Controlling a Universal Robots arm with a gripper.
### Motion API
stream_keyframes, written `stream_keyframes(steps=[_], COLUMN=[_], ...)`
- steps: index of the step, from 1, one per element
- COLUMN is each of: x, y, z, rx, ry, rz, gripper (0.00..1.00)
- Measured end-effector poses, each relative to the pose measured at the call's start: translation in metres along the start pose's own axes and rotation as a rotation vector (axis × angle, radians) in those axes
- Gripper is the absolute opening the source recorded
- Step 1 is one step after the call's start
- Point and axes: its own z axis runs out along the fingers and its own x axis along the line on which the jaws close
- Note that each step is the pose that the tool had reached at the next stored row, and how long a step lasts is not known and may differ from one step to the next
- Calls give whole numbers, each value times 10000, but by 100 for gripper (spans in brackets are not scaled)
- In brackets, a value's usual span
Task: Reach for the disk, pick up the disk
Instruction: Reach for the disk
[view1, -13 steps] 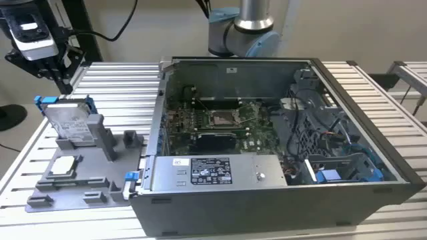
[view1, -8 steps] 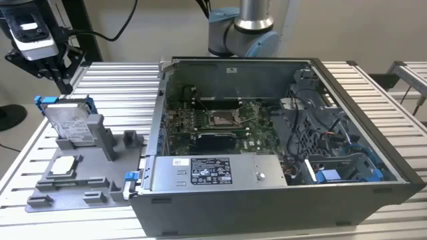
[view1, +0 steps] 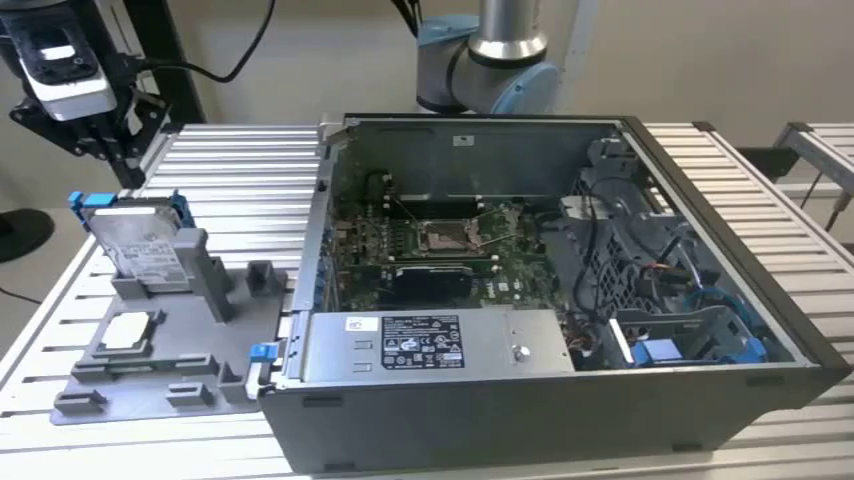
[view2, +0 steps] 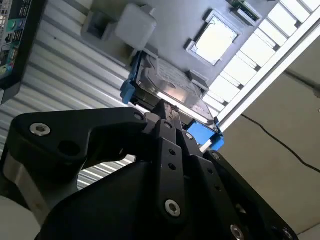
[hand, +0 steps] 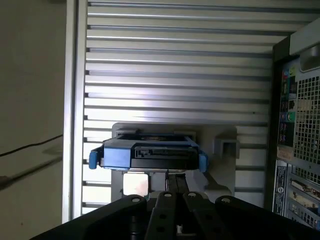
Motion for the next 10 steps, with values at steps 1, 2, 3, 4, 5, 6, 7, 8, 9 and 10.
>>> stream_keyframes(steps=[1,2,3,4,5,6,7,8,9,10], x=[4,11,20,34,54,75,98,123,150,181], y=[8,20,34,47,59,71,80,89,98,104], z=[1,1,3,4,4,4,5,6,7,7], rx=[0,0,-1,-2,0,0,1,0,-1,0], ry=[-1,-1,-2,-3,-1,0,1,-1,-2,-1], rz=[1,1,0,0,0,0,-1,0,0,0], gripper=[0,0,0,0,0,0,0,0,0,0])
